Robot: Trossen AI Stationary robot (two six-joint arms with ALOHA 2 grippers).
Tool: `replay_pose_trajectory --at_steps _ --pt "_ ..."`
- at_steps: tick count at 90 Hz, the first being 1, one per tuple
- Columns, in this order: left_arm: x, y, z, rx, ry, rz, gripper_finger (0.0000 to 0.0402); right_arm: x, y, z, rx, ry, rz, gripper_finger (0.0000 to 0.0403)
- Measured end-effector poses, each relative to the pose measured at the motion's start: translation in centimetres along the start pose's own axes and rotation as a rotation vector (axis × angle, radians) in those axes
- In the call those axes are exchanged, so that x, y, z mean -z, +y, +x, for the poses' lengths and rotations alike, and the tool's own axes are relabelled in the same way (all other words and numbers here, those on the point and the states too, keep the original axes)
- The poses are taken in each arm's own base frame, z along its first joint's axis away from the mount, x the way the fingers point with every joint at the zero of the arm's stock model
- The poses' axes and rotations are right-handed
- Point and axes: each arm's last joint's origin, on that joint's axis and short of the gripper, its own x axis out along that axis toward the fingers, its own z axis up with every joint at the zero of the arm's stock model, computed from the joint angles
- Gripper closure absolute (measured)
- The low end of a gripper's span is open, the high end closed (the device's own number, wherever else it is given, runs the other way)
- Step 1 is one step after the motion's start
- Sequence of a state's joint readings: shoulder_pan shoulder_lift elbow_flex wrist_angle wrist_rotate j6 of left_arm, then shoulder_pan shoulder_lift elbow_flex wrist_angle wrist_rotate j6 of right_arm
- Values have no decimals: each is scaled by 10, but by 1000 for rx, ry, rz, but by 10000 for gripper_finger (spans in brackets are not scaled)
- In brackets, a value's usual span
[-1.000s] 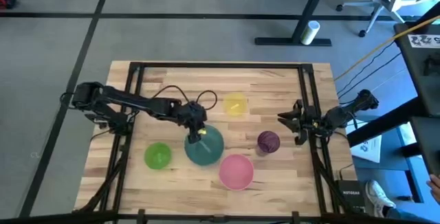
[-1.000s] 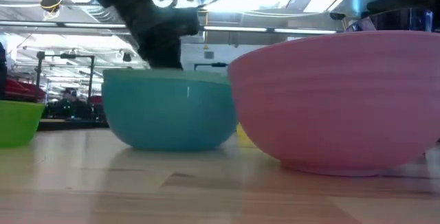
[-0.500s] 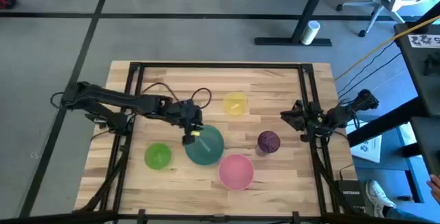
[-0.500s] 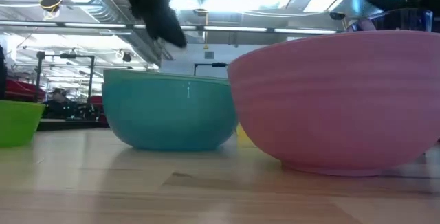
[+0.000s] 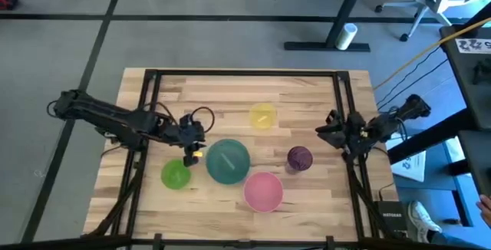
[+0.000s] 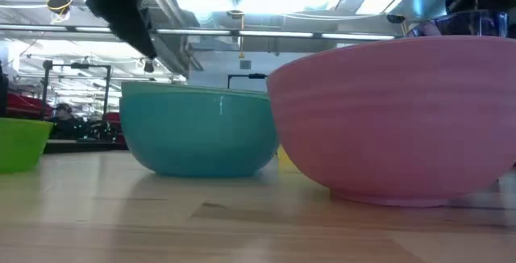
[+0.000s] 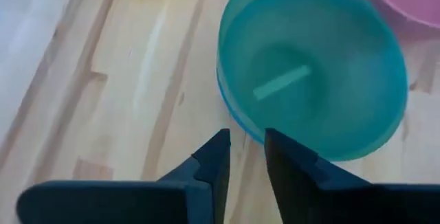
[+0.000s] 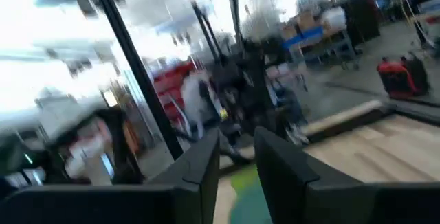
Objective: Nest bowls inside each other
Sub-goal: Stack the pink bowl on top of the dark green bowl
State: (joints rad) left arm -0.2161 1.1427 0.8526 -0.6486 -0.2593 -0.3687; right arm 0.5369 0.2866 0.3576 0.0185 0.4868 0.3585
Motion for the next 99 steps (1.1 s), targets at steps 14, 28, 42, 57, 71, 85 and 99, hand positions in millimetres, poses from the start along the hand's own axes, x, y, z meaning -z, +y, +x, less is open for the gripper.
replay_pose_trajectory --at_steps 14,28,42,57,71,85,99 --pt "3 0 4 7 -17 -21 327 -14 4 1 215 302 67 325" --pt "4 0 5 5 -10 -20 327 -26 15 8 273 459 141 325" --pt "3 0 5 8 -19 -17 327 -36 26 19 281 528 161 325" --pt "3 0 5 8 -19 -20 327 -27 22 13 476 757 257 325" --pt "3 -1 5 9 -21 -23 327 -16 25 19 506 834 329 325" --pt "2 -1 5 14 -32 -19 327 -13 34 32 443 797 279 325" --pt "2 -1 5 14 -32 -18 327 -5 46 56 379 796 234 325"
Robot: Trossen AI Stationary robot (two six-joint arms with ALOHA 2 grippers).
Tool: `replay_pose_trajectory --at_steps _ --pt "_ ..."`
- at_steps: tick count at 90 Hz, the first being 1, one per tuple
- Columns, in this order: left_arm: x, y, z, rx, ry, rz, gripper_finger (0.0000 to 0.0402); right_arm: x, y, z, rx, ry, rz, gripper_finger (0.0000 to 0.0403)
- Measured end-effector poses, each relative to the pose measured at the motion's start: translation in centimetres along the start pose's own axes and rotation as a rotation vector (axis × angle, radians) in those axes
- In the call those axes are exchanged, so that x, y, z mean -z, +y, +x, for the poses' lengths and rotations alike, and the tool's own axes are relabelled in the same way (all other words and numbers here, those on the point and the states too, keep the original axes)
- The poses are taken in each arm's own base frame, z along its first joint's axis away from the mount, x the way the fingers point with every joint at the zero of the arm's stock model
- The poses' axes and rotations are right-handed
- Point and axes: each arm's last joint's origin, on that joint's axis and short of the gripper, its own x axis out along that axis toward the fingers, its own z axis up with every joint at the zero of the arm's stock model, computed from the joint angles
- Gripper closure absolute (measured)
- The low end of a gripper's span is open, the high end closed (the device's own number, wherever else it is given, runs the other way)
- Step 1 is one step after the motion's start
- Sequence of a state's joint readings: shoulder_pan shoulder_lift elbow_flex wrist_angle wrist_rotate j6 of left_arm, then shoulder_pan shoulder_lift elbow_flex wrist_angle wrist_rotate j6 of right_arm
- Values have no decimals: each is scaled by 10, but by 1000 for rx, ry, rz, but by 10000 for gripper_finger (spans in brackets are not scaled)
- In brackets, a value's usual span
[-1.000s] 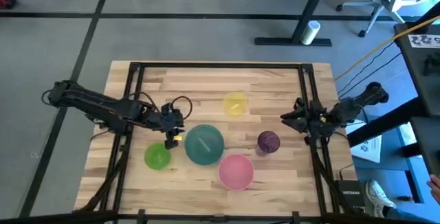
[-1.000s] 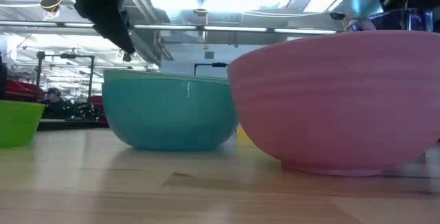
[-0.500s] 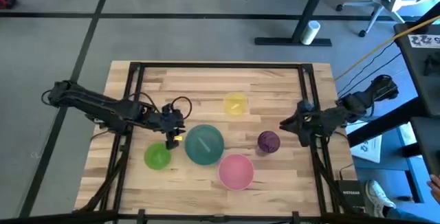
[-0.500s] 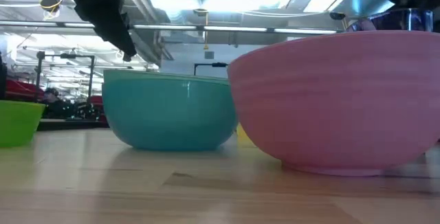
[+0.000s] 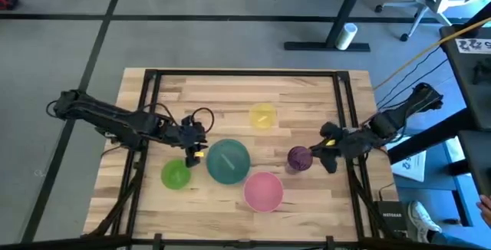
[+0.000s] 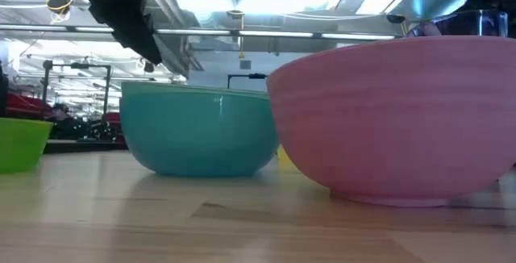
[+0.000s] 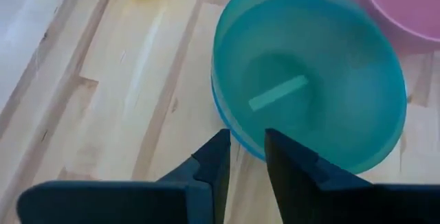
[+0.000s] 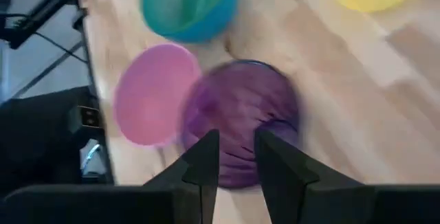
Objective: Nest bowls inside each other
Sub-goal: Stack the pink bowl on top of the dark green bowl
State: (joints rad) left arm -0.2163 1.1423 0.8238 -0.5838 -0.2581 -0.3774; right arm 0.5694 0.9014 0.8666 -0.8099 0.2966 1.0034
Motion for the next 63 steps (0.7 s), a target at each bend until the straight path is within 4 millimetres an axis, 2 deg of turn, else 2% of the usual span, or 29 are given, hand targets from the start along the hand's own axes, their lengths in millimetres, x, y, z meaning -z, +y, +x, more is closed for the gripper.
replay_pose_trajectory --at_steps 18,27,48,63 --pt "-1 0 0 4 -10 7 327 -32 46 -3 -27 -95 -175 325" --pt "-2 -1 0 8 -20 4 327 -45 66 -3 29 -48 -237 325" --pt "-2 -1 1 7 -18 11 327 -63 110 21 84 63 -346 325" --pt "-3 -1 1 10 -28 17 327 -67 123 43 121 98 -391 325"
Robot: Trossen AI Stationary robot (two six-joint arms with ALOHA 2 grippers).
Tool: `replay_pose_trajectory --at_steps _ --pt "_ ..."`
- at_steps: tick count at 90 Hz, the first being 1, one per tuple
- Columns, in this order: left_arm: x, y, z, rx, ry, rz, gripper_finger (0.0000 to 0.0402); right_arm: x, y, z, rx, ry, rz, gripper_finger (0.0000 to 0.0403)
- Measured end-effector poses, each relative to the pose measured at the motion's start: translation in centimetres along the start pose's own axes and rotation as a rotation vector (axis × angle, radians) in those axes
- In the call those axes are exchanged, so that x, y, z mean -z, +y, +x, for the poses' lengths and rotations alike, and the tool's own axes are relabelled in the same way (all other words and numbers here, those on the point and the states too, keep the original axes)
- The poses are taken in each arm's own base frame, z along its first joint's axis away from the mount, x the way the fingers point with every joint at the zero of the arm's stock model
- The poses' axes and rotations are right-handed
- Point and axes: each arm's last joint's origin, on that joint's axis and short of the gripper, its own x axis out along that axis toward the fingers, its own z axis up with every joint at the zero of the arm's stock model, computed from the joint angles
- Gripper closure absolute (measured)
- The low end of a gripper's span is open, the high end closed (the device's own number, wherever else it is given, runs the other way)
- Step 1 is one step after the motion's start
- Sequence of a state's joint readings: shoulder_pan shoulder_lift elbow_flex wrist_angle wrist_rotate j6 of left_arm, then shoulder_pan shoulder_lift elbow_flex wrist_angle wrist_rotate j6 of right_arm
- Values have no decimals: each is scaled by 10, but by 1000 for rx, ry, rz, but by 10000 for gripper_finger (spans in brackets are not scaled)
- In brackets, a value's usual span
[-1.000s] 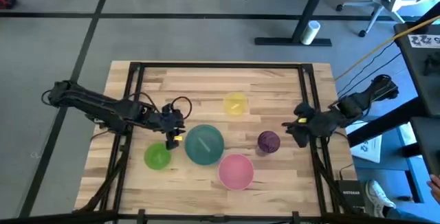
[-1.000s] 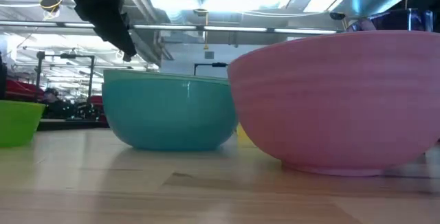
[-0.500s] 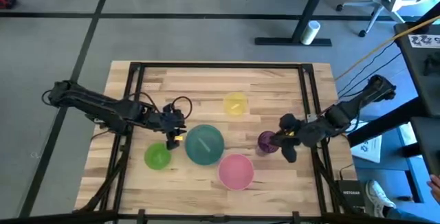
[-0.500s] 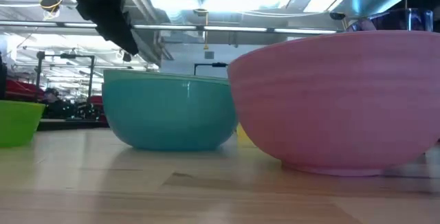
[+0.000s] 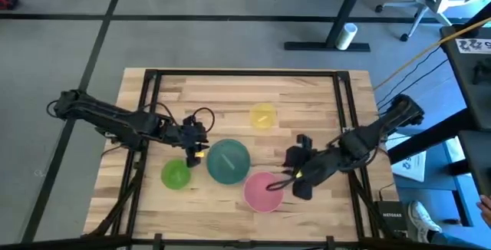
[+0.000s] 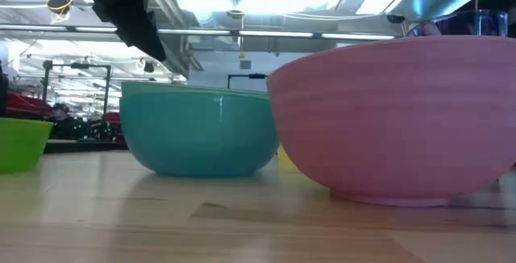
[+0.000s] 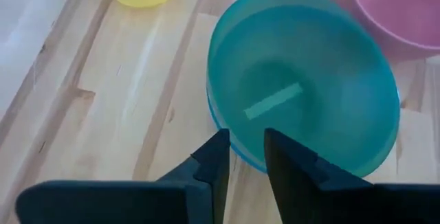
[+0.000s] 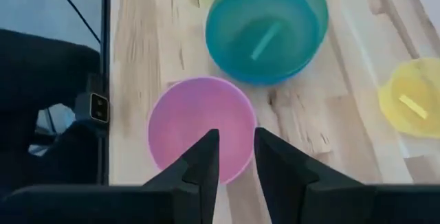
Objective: Nest bowls inside each other
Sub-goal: Stack the pink bowl on top of the dark green bowl
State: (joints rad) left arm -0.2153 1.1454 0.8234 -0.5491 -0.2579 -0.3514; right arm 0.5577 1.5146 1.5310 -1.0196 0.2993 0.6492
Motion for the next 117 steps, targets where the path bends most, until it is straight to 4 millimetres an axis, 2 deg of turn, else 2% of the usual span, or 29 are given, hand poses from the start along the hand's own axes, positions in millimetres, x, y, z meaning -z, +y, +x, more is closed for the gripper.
replay_pose_trajectory --at_steps 20,41,73,98,117 --pt "-1 0 0 2 -8 19 327 -4 4 35 9 84 9 325" --pt "-1 0 0 2 -8 38 327 -10 -3 53 23 121 35 325" --pt "-1 0 0 2 -9 45 327 -19 -13 92 -30 221 32 325" --pt "-1 0 0 2 -8 60 327 -15 -15 107 -41 289 14 325" --pt "-1 0 0 2 -9 62 327 -9 -31 121 -15 322 43 325"
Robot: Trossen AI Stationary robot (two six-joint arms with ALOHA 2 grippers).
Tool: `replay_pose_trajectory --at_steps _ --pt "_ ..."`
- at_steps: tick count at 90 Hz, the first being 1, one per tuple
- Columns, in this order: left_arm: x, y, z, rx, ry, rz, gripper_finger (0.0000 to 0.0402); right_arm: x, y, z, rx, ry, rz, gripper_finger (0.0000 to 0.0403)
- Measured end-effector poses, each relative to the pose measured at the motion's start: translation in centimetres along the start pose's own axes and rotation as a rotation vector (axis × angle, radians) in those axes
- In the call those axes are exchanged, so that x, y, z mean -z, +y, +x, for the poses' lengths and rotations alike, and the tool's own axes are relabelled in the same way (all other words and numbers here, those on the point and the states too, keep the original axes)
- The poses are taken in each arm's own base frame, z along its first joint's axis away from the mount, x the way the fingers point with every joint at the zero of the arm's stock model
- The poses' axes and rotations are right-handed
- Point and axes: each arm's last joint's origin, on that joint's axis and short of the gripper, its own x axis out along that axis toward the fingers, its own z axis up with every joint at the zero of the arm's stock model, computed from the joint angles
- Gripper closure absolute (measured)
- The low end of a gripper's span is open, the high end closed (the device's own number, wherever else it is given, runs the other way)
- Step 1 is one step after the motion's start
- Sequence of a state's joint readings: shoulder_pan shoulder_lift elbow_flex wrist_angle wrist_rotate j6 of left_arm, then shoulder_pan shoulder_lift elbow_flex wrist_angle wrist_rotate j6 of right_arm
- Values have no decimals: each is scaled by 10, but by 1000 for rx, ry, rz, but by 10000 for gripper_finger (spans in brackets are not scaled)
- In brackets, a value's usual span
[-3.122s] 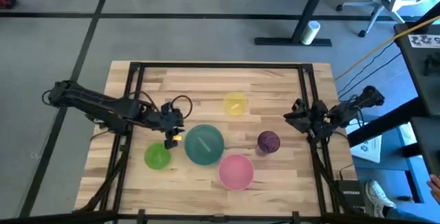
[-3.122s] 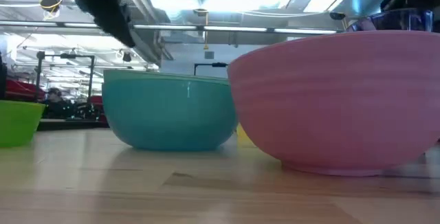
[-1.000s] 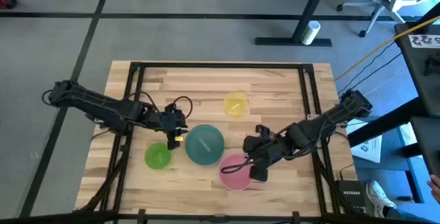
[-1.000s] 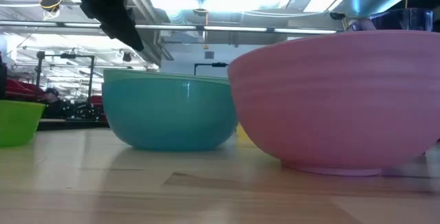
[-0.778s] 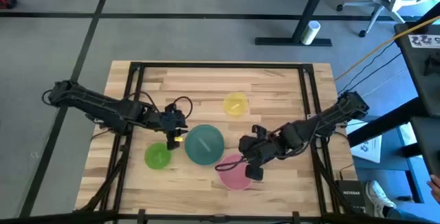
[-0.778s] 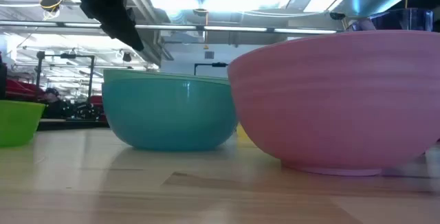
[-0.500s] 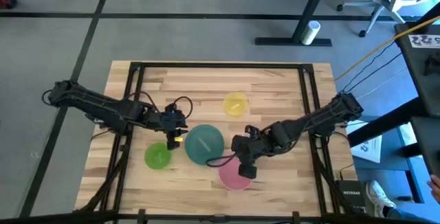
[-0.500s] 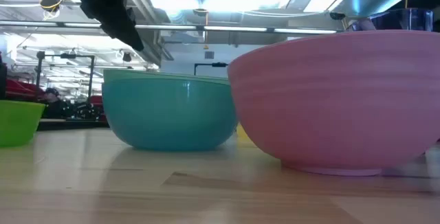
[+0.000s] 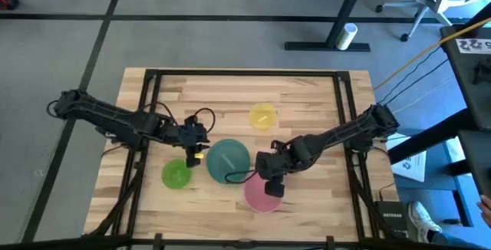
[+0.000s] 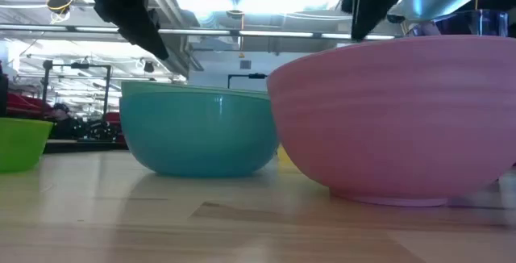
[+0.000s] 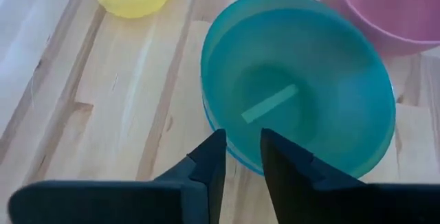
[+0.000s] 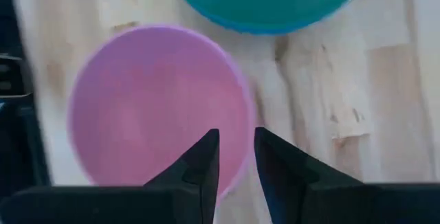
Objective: Nest bowls inside each other
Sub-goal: Stack the pink bowl on top of the dark green bowl
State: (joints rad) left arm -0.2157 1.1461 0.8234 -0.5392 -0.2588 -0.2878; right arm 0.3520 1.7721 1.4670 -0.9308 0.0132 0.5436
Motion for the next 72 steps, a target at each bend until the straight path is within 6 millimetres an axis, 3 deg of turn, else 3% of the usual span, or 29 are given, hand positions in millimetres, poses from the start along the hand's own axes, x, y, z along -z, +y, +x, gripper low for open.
replay_pose_trajectory --at_steps 72 --pt "0 0 0 0 0 -1 328 16 -24 45 -72 64 75 325"
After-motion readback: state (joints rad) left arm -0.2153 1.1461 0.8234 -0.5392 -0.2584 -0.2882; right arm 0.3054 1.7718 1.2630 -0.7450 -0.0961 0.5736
